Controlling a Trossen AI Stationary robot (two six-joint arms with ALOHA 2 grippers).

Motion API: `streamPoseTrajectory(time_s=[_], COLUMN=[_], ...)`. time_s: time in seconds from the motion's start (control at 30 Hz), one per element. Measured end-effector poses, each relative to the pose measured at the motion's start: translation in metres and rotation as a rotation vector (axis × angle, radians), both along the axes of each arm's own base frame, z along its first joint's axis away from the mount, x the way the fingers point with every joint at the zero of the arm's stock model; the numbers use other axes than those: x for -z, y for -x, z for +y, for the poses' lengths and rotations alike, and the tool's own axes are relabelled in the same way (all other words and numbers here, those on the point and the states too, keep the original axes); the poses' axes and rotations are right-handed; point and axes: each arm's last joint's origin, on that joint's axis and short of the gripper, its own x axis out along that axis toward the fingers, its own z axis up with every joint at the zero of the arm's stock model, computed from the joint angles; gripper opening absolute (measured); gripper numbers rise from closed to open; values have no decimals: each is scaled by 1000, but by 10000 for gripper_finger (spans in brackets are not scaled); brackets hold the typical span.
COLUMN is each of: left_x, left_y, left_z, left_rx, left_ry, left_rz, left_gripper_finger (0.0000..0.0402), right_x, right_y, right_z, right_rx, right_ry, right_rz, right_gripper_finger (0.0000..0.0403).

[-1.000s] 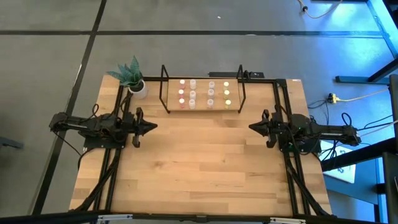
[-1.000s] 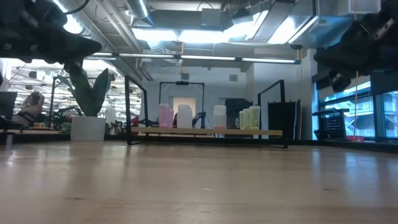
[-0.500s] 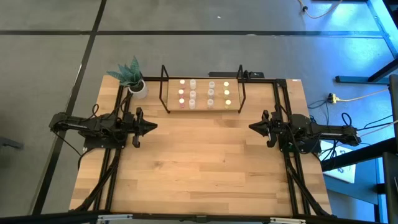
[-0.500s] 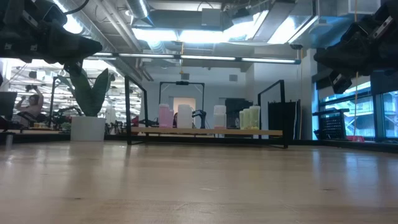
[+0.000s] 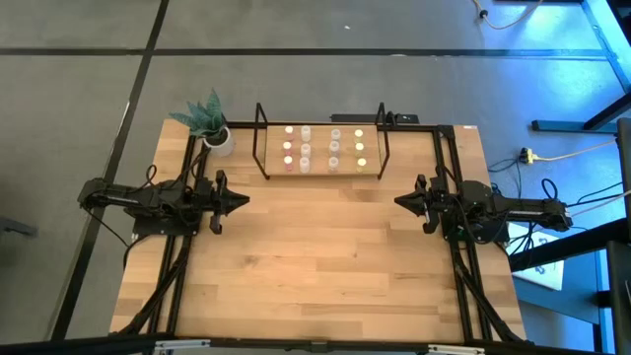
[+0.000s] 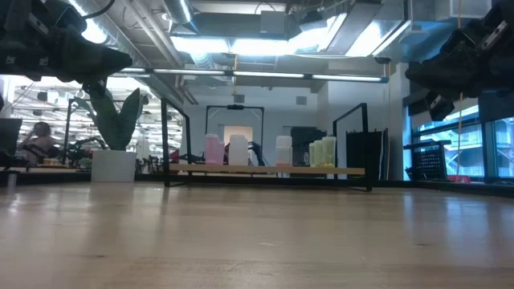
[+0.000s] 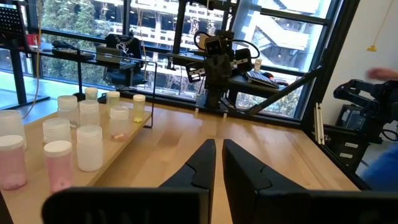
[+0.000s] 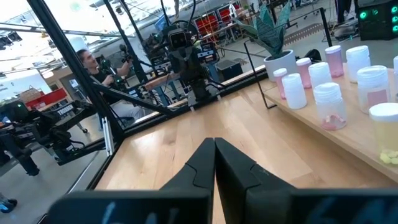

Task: Pick and place medicine bottles onto shelf by color
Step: Return to Home Position

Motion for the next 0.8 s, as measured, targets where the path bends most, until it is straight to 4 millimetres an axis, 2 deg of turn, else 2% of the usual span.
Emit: streamPoseTrajectory(time_s=[0.5, 0.8], left_x=[0, 0], left_y=[0, 0], left_z=[0, 0], left_rx=[0, 0], left_ry=[0, 0], left_rz=[0, 0], left_gripper_finger=[1, 17], right_x=[0, 0], right_y=[0, 0], right_z=[0, 0], right_rx=[0, 0], right_ry=[4, 1], right_rz=[0, -1], right_gripper_finger=[14, 14])
